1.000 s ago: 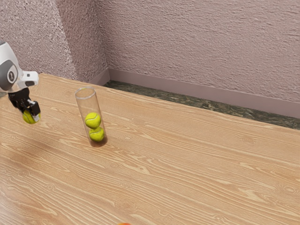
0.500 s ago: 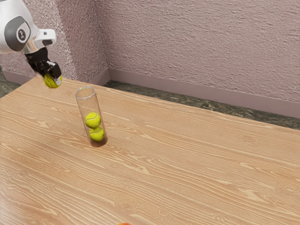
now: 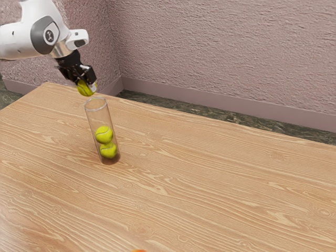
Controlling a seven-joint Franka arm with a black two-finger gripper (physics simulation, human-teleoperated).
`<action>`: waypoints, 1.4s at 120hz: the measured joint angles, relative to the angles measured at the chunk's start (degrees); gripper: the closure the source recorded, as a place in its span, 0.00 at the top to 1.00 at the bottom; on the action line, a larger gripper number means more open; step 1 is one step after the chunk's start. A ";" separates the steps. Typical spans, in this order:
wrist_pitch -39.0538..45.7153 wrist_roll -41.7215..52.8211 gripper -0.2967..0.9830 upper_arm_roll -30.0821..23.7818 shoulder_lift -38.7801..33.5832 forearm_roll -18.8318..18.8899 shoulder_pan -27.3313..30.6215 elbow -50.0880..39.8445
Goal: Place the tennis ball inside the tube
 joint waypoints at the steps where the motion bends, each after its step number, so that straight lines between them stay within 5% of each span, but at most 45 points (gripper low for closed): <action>1: 0.00 -0.08 0.51 0.00 0.00 -0.01 -0.08 -0.02; 62: 0.02 -3.54 0.51 -0.06 -1.15 -0.10 -1.91 -2.64; 112: -0.33 -4.35 0.73 -0.16 -2.89 -0.07 -2.89 -2.33; 137: -10.39 -5.24 0.75 -4.20 -9.80 2.56 -1.95 -0.39; 168: -18.31 -8.35 0.76 11.01 -15.28 5.03 -28.91 -1.74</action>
